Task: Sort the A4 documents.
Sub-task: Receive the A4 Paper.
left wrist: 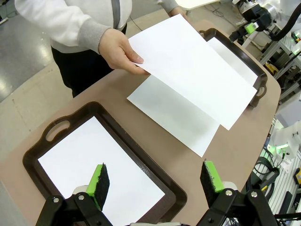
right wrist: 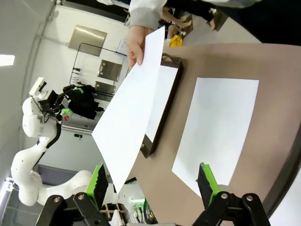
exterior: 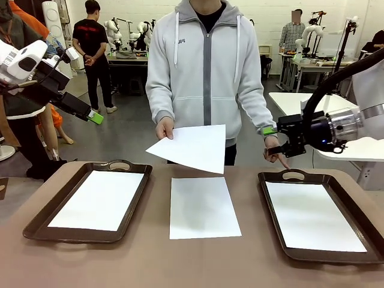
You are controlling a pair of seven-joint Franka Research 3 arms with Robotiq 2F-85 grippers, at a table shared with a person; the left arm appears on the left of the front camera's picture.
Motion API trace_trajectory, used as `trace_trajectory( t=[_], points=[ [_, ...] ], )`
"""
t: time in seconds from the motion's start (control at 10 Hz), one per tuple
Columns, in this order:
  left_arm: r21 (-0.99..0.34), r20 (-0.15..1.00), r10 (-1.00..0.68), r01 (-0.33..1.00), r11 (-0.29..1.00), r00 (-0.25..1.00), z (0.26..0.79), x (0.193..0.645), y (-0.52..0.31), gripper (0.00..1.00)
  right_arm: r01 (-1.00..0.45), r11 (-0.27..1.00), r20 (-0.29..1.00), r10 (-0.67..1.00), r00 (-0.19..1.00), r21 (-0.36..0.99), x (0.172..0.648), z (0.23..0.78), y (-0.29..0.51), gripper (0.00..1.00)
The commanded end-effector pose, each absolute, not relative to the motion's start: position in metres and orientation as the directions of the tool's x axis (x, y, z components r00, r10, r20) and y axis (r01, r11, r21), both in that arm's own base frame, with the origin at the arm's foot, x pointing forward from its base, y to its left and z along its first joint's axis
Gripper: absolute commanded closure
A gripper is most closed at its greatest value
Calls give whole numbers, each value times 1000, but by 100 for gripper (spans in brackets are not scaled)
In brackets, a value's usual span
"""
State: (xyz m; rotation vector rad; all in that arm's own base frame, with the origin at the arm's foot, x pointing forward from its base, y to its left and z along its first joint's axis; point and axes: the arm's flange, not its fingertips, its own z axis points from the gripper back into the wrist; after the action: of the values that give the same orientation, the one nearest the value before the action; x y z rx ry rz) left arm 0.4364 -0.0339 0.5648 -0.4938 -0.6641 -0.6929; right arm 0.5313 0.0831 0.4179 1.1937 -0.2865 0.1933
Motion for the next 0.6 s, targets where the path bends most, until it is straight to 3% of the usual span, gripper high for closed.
trace_trajectory(
  t=[0.0, 0.5],
  points=[
    [-195, 698, -417, 715, 671, 582, 565, 436, -34, 0, -246, 346, 279, -49, 959, 905, 540, 409, 103, 0],
    [-195, 698, -417, 715, 671, 582, 565, 436, -34, 0, -166, 245, 185, -58, 981, 955, 563, 380, 166, 0]
  ],
)
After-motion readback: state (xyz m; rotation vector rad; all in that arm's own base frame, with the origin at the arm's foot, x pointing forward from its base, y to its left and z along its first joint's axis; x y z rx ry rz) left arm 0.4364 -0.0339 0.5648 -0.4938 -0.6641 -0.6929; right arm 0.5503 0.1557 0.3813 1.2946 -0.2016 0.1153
